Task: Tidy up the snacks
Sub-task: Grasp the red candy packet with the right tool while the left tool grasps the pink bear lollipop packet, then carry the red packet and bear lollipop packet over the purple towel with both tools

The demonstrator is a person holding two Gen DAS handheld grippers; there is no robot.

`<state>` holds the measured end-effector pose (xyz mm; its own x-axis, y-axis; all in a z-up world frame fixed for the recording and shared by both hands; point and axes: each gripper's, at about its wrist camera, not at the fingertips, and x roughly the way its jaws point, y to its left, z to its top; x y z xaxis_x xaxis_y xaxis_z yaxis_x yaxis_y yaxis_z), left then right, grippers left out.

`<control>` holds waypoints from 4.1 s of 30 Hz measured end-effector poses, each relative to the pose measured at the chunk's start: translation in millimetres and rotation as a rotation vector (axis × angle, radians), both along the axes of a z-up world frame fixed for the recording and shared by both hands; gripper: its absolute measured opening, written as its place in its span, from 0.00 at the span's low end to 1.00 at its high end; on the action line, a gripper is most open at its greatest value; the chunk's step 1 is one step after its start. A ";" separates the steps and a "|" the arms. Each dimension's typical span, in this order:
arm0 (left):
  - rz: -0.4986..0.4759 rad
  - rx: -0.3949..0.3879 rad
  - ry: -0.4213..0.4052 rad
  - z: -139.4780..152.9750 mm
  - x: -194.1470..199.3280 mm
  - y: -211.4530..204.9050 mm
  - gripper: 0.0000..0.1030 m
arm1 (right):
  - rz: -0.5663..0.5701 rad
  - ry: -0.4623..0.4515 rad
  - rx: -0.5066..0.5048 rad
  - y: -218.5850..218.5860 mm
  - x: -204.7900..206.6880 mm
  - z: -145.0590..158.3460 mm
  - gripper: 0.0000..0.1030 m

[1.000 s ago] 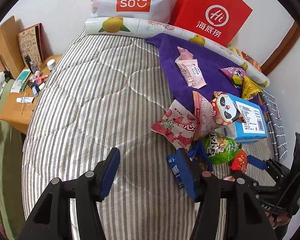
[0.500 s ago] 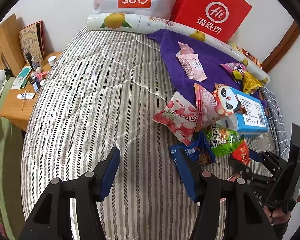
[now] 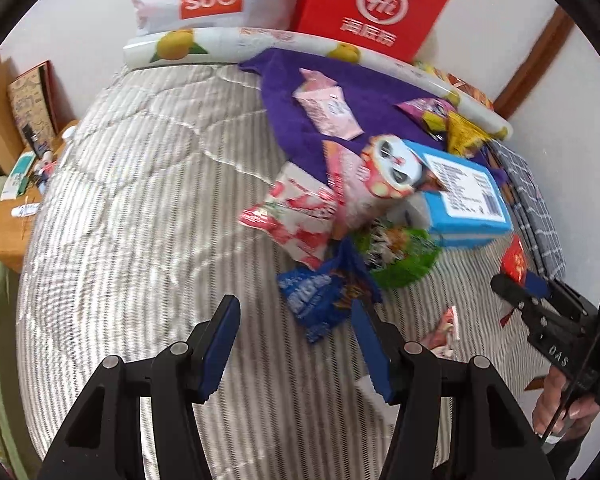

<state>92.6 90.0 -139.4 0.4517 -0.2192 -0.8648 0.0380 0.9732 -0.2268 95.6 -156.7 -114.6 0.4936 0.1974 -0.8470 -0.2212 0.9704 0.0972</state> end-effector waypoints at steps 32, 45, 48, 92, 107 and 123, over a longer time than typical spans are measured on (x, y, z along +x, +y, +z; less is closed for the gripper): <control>-0.345 0.089 0.033 -28.2 -34.5 -141.9 0.47 | -0.233 -0.073 0.016 -105.7 -62.5 23.6 0.42; -0.306 0.107 0.023 -35.2 -43.5 -141.3 0.21 | -0.239 -0.093 0.028 -104.7 -79.2 28.3 0.42; -0.298 0.090 0.017 -32.5 -43.7 -137.0 0.20 | -0.237 -0.087 0.031 -103.6 -80.8 27.5 0.42; -0.190 -0.039 -0.215 87.7 36.0 -92.0 0.20 | -0.084 -0.094 0.087 -55.7 19.5 71.4 0.41; -0.095 -0.027 -0.261 112.4 101.5 -61.8 0.20 | 0.048 -0.110 0.099 -18.5 114.6 94.4 0.41; 0.015 0.006 -0.206 99.0 189.0 -36.2 0.20 | 0.122 0.001 0.109 3.3 209.9 54.9 0.41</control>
<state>281.6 53.7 -40.4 0.6226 -0.2061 -0.7549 0.0685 0.9754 -0.2097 305.5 -153.3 -59.7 0.4593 0.3467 -0.8178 -0.3366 0.9200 0.2010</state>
